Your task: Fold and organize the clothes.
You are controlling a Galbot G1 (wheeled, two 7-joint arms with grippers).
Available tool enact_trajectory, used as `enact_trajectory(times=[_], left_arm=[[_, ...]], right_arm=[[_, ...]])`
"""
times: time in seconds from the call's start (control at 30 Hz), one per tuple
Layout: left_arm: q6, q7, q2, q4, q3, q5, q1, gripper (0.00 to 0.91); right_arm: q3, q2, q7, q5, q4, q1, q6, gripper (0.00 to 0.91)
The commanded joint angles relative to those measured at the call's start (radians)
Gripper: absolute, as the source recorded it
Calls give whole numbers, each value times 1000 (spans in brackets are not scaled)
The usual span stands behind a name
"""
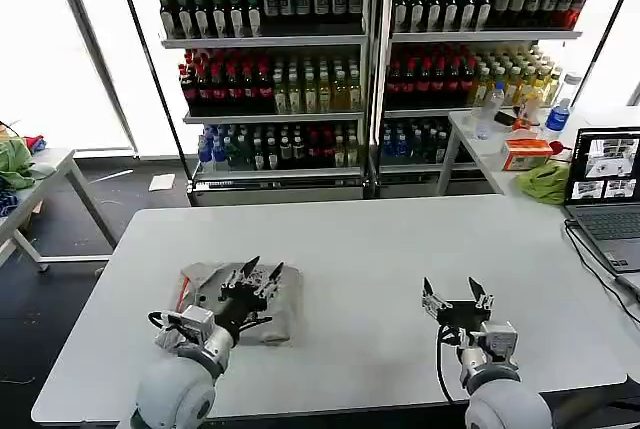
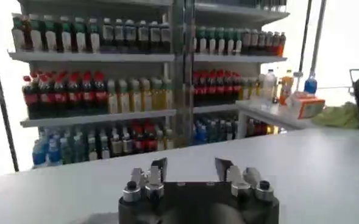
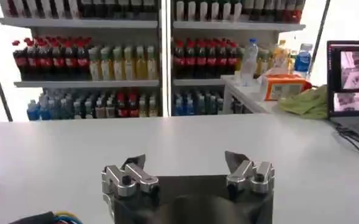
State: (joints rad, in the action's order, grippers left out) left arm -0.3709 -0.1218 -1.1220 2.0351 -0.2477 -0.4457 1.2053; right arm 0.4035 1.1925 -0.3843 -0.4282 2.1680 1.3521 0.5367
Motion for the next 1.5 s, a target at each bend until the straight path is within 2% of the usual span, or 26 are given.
enact_trajectory(times=[0.03,0.17,0.3,0.37,0.5,0.7,0.9,1.07,1.2,1.5], left_arm=[[18,-71,-17,2,-24,-106,-12,907],[-29,-134,29,-4,-111,-69,-11,907],[-70,-198,55,12,-196,-69,-2,907],[-83,-209,57,23,-230,-77,8,907],[-93,-211,52,36,-269,-78,33,907],[-100,-213,30,29,-279,-69,60,907],[-106,-223,21,24,-292,-66,63,907],[-111,-223,23,18,-302,-67,61,907],[-113,-224,18,8,-304,-67,64,907],[-114,-225,12,-9,-297,-68,68,907]], right_arm=[[-64,-4,-29,-196,-26,-69,31,907],[-141,-1,-54,-329,-84,-145,41,907],[-214,-2,-63,-537,-127,-267,43,907],[-247,-5,-77,-603,-158,-324,44,907],[-396,-16,-92,-727,-227,-506,45,907],[-543,12,-103,-770,-289,-609,46,907],[-617,24,-136,-853,-302,-637,46,907],[-666,23,-146,-873,-305,-651,46,907],[-683,17,-188,-920,-289,-643,46,907],[-657,-30,-239,-918,-243,-589,45,887]])
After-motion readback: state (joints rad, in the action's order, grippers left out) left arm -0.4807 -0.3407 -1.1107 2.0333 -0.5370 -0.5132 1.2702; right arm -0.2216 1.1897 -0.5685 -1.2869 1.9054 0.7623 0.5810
